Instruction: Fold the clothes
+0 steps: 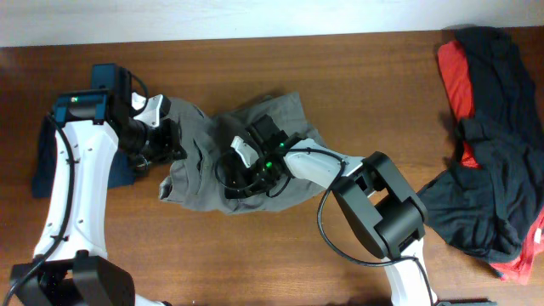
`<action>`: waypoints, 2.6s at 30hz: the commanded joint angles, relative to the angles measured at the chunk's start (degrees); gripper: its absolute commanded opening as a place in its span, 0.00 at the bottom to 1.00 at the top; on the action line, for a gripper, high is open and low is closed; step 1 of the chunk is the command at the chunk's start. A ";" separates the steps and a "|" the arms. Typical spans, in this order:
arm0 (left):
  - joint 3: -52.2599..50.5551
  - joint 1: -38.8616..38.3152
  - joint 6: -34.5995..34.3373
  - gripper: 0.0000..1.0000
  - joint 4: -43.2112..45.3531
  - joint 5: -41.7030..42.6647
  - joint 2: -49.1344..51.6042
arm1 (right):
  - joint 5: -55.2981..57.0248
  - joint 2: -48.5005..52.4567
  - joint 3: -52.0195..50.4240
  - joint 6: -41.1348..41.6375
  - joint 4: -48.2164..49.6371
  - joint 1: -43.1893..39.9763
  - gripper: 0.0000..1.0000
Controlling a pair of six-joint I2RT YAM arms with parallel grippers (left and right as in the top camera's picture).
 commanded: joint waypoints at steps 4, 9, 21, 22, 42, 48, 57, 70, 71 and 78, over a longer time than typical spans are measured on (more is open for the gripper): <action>1.86 -0.35 -1.22 0.00 0.92 9.31 -1.40 | 0.63 4.81 -1.05 2.86 4.17 2.80 0.35; 1.86 -1.31 -1.22 0.00 1.88 8.85 -1.40 | 0.61 4.81 -1.05 5.49 6.99 4.20 0.35; 1.84 -1.62 -1.18 0.00 2.56 2.69 -1.40 | 0.63 -5.86 -0.61 5.31 3.39 -5.20 0.36; 1.84 -1.62 -1.20 0.00 2.56 2.58 -1.40 | 0.66 -7.63 -0.61 5.20 2.86 -6.93 0.36; 1.84 -8.41 -2.01 0.00 11.26 2.47 -1.05 | 20.94 -11.37 -0.74 -6.93 -21.55 -24.44 0.36; 1.84 -12.57 -5.11 0.00 15.50 -2.45 -0.09 | 24.50 -8.68 -0.85 -6.95 -21.62 -24.33 0.36; 1.84 -19.63 -7.69 0.00 22.14 -2.73 3.67 | 24.46 -1.79 -0.85 -6.93 -21.42 -22.05 0.35; 1.84 -27.26 -9.38 0.00 33.44 1.36 6.19 | 24.50 -1.46 -0.85 -4.74 -20.59 -16.57 0.35; 1.84 -27.50 -9.40 0.00 33.88 1.29 6.27 | 24.48 -1.46 -0.85 -4.74 -20.68 -16.37 0.34; 1.84 -28.63 -9.40 0.01 33.07 0.26 8.90 | 24.48 -1.46 -0.85 -4.28 -21.18 -15.37 0.34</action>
